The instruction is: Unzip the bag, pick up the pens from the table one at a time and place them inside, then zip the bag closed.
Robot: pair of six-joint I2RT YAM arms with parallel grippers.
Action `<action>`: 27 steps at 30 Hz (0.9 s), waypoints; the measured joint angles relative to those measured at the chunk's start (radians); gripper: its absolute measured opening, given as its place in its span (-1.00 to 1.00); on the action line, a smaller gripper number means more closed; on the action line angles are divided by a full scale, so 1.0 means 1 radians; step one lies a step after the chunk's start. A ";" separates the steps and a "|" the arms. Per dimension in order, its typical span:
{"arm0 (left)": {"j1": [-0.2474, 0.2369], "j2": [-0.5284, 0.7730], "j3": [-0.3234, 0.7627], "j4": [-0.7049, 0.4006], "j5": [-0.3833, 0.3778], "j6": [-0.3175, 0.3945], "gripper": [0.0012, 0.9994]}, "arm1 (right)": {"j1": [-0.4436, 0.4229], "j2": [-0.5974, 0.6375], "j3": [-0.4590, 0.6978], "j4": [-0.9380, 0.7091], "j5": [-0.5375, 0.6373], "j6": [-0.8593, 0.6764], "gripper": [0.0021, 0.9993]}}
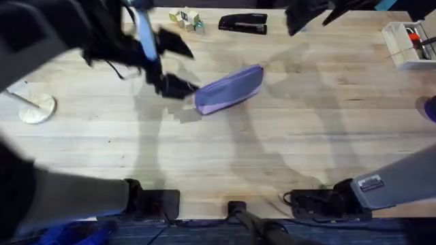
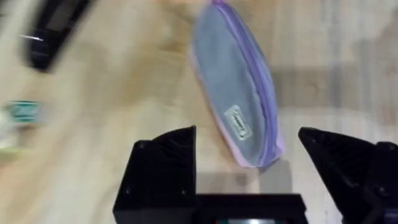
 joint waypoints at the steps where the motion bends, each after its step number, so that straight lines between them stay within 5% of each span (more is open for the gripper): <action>1: 0.002 -0.035 0.030 -0.014 -0.017 -0.028 0.99 | 0.000 -0.031 -0.010 0.003 0.003 -0.001 1.00; 17: 0.007 -0.359 0.355 -0.377 -0.499 -0.716 0.99 | 0.000 -0.477 -0.539 0.222 0.052 0.022 0.99; 27: 0.007 -0.417 0.367 -0.470 -0.569 -0.830 0.99 | 0.000 -0.517 -0.605 0.342 0.056 0.152 1.00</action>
